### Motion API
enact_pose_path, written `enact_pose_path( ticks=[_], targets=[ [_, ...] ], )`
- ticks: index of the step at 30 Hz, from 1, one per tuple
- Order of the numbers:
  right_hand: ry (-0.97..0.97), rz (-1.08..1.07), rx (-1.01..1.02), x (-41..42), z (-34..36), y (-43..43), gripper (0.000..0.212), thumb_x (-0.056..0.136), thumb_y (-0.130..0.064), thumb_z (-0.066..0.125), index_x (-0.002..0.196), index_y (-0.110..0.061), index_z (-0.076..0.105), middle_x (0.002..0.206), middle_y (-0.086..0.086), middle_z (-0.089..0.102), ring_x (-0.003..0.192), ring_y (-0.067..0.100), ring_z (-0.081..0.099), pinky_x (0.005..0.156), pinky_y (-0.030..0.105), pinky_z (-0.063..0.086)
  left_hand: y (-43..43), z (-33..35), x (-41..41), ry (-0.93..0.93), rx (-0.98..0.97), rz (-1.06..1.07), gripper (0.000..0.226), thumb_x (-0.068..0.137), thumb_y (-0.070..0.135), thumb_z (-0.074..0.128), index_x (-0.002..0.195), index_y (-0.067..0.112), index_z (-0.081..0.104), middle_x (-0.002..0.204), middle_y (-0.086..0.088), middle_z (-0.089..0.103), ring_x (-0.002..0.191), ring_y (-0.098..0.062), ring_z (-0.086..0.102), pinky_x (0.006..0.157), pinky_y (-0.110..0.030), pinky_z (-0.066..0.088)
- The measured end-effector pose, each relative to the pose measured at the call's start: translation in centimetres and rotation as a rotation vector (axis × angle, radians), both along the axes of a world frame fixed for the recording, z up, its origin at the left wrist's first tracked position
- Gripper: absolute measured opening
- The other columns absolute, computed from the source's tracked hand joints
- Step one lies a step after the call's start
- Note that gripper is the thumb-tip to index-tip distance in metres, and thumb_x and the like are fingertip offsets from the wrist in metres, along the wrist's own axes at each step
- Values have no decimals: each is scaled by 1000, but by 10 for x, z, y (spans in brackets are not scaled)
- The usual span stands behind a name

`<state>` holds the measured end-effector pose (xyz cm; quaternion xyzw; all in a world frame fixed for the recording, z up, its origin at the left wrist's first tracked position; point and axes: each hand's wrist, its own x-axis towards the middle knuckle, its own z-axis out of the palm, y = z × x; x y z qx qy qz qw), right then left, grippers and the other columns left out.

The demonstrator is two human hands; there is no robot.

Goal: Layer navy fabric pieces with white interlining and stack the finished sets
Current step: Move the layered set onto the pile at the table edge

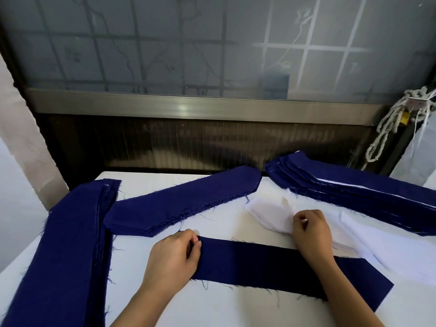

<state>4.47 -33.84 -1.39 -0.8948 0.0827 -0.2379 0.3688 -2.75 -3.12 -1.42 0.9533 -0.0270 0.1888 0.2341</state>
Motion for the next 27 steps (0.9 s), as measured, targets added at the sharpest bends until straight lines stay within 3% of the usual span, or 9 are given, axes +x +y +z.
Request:
enact_pose_path(
  ticks=[8, 11, 15, 20, 27],
  targets=[
    [-37, 59, -318, -3, 4, 10, 4, 84, -8, 63, 87, -8, 65, 89, 5, 58, 81, 27, 53, 72, 41, 47, -2, 0, 0, 4, 18, -12, 15, 92, 32, 59, 78, 32, 53, 59, 20, 48, 57, -1, 49, 52, -12, 31],
    [36, 49, -377, -1, 6, 11, 7, 85, -11, 61, 88, -7, 66, 89, 6, 58, 83, 27, 50, 75, 42, 46, -2, -1, 0, -2, 26, -13, 16, 91, 31, 60, 77, 32, 53, 59, 21, 48, 57, -1, 49, 52, -14, 32],
    [105, 13, -305, 5, 9, 12, 10, 84, -10, 57, 85, -5, 66, 89, 7, 57, 84, 26, 49, 76, 41, 46, -3, -1, 1, -7, 36, -16, 16, 91, 31, 60, 77, 32, 52, 59, 21, 47, 57, -2, 49, 52, -13, 32],
    [32, -14, 11, -1, 5, 6, 6, 82, -9, 61, 80, -13, 65, 84, 2, 57, 78, 21, 53, 68, 31, 42, -3, -2, 1, -7, 38, -14, 16, 92, 31, 59, 77, 32, 53, 59, 21, 48, 57, -1, 49, 52, -12, 31],
    [-20, -29, 269, -1, 8, 4, 8, 90, -16, 57, 90, -18, 64, 101, -1, 56, 80, 8, 54, 69, 26, 41, -2, -3, 2, -19, 44, -17, 16, 91, 31, 60, 77, 32, 53, 59, 21, 48, 57, -1, 49, 52, -14, 32]
  ],
)
